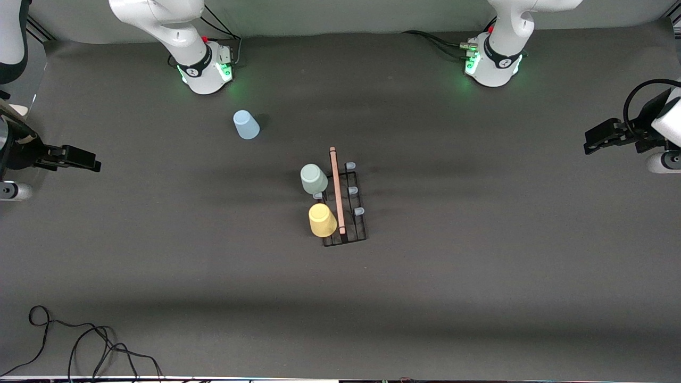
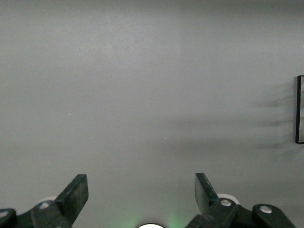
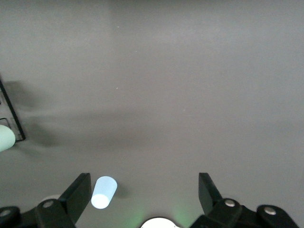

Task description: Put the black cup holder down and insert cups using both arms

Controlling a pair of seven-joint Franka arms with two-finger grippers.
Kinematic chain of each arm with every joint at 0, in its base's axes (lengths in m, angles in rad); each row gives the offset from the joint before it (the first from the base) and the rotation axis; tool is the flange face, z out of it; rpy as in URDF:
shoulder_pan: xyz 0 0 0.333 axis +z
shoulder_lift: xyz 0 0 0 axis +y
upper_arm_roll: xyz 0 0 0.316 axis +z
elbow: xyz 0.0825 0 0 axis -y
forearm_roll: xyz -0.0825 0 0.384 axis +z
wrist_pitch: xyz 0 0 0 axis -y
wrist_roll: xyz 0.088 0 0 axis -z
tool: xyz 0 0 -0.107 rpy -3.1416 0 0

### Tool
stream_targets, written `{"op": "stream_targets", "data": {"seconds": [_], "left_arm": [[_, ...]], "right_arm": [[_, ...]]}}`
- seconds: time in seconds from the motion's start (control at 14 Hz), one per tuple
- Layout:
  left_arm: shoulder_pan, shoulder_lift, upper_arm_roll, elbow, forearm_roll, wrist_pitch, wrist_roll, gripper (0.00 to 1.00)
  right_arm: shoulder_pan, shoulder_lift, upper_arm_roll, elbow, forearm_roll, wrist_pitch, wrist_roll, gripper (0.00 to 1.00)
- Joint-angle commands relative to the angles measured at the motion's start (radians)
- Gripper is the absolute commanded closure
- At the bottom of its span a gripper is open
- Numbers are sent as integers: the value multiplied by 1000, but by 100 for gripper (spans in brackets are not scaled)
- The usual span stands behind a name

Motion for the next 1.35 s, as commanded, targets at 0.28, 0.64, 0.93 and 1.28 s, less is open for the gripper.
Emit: {"op": "stream_targets", "data": {"seconds": [0.28,0.64,0.93,1.28], "left_arm": [[6,-15,0,-2,-9,13,-11,0],[6,-9,0,-5,4,12,-11,0],[4,-8,-1,-1,5,16,-8,0],[6,-9,0,1,5,21,-5,0]], "right_arm": [[-3,-133,19,-207,-29,154,-12,0],[-1,-131,19,-207,-29,152,-11,0],[-1,-131,19,-207,-29,151,-11,0],[0,-128,19,-204,-29,152,-9,0]]}}
